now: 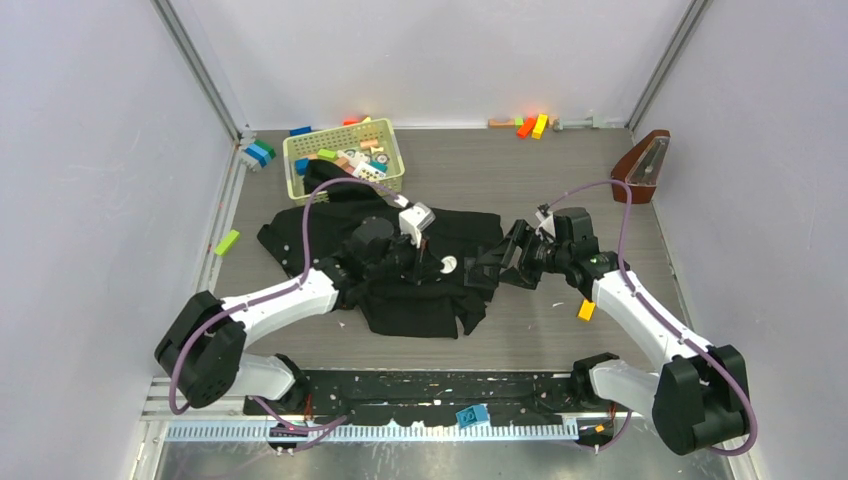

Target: Remove the brooch from the garment

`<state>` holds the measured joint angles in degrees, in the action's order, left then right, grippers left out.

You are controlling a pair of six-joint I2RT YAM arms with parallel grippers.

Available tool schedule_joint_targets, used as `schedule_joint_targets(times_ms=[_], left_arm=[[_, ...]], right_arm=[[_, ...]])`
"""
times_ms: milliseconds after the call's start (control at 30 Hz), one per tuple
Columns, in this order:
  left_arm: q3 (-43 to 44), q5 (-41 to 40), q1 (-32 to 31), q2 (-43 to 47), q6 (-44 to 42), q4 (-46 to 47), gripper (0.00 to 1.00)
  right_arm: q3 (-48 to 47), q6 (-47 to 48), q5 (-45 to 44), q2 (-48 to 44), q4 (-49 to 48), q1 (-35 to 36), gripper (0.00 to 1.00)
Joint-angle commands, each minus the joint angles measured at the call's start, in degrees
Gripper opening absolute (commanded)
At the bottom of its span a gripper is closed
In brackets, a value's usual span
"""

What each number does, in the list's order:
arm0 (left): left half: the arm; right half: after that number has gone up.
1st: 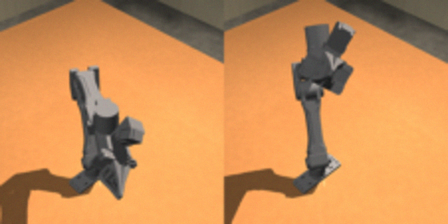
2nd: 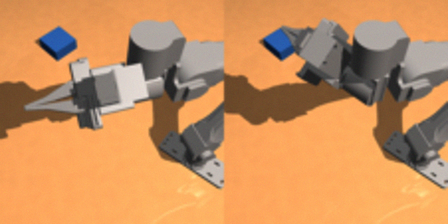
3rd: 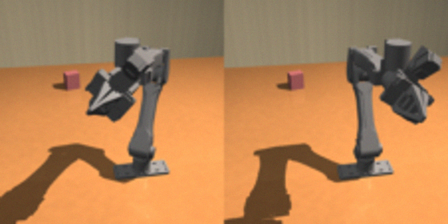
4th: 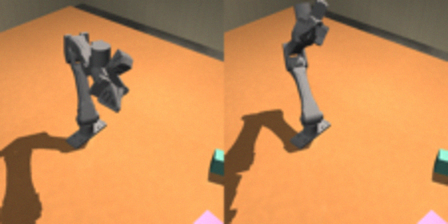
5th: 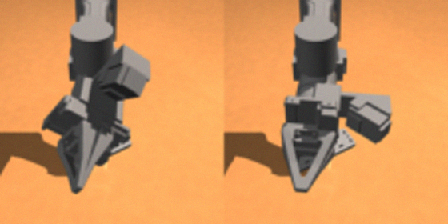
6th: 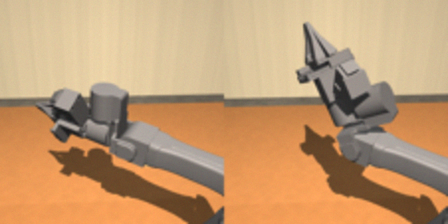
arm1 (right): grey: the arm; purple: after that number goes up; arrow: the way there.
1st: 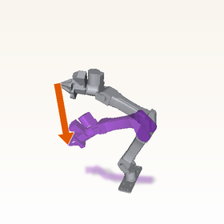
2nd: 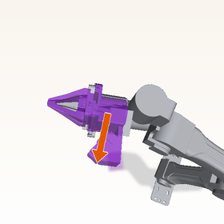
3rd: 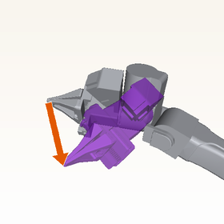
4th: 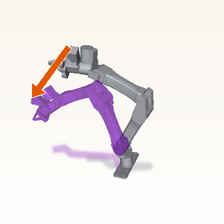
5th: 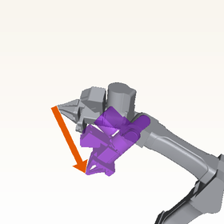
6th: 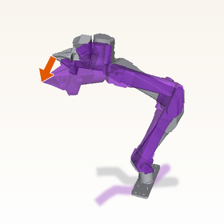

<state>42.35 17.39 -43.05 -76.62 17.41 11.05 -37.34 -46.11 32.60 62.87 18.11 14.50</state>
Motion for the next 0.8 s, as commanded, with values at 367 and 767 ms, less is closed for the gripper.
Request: schedule_joint_targets(times_ms=[367,767], left_arm=[[-7.4,-3.6,-0.9,5.1,-19.6,23.2,0.0],[-7.6,0.5,-4.0,3.0,-26.6,23.8,0.0]], right_arm=[[-0.4,-8.2,9.8,2.0,-8.2,-0.2,0.38],[-1.1,-9.8,9.6,3.1,-9.7,0.0,0.35]])
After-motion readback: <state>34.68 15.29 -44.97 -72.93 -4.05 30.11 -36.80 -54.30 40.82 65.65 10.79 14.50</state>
